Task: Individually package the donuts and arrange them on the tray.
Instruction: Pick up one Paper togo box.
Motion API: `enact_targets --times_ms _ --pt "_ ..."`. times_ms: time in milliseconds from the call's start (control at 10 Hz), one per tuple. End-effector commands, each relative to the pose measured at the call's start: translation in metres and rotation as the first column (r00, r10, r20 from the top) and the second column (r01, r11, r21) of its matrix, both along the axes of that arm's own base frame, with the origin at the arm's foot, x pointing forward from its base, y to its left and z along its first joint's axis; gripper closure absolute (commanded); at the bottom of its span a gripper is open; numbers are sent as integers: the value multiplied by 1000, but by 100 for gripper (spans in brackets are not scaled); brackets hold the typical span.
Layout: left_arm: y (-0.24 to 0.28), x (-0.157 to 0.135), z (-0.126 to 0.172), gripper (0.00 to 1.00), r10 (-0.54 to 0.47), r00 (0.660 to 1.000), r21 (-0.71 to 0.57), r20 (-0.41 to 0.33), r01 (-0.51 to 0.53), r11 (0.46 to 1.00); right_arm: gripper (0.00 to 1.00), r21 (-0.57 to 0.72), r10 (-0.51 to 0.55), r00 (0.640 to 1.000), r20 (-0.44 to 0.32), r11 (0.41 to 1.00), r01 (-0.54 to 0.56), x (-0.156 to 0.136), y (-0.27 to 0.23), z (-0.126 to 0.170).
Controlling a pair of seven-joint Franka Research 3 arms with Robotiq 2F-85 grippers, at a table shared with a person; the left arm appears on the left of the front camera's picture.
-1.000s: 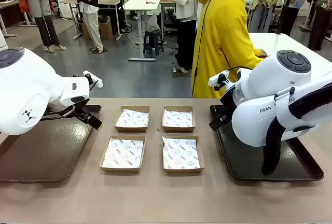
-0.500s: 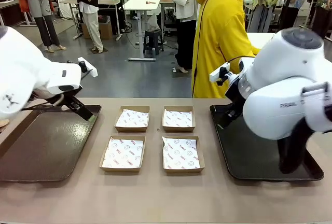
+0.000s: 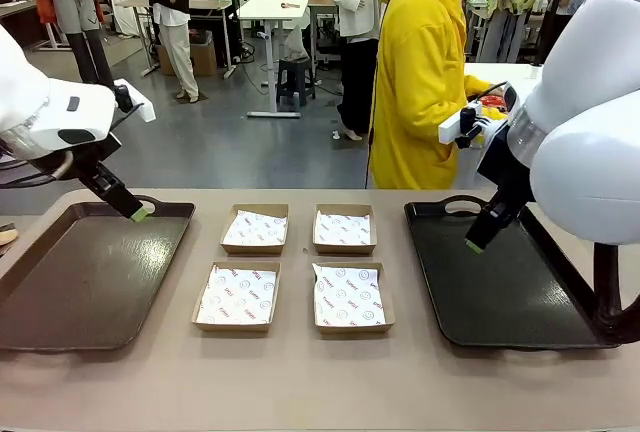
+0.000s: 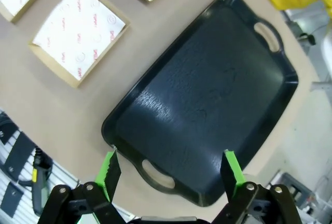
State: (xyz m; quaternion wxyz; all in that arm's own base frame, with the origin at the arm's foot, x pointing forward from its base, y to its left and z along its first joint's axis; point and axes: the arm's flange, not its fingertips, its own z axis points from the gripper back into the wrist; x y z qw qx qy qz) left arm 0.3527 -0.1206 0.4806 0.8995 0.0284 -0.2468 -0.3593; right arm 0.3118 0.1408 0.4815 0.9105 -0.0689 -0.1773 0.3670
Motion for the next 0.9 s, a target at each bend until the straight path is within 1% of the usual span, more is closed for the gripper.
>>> enact_targets --times_ms 0,100,200,300,400,500,600,700,800 --pt "-4 12 -16 0 5 1000 -7 4 -5 1000 0 11 5 1000 14 1000 -5 16 5 -15" --pt "0 0 0 0 0 1000 0 0 0 1000 0 0 0 1000 0 1000 0 0 0 0" --pt "14 8 2 0 0 998 -282 -65 -18 959 0 301 -21 998 -60 953 38 3 -26 1" --pt "35 6 12 0 -2 994 -484 -114 -54 873 0 503 -74 993 -88 857 109 -5 -63 6" --pt "60 2 25 0 -15 993 -622 -118 -62 780 0 630 -152 983 -107 754 185 -14 -102 9" --pt "87 -4 33 0 -14 994 -717 -109 -69 694 0 699 -248 962 -111 669 253 -25 -141 7" --pt "107 -6 36 0 -24 992 -780 -127 -85 620 0 781 -245 959 -139 568 258 -35 -170 6" --pt "127 -5 38 0 -46 988 -832 -145 -97 546 0 863 -240 960 -147 443 243 -46 -202 5" --pt "149 -4 40 0 -54 982 -876 -179 -134 463 0 924 -262 952 -156 301 234 -61 -236 3"
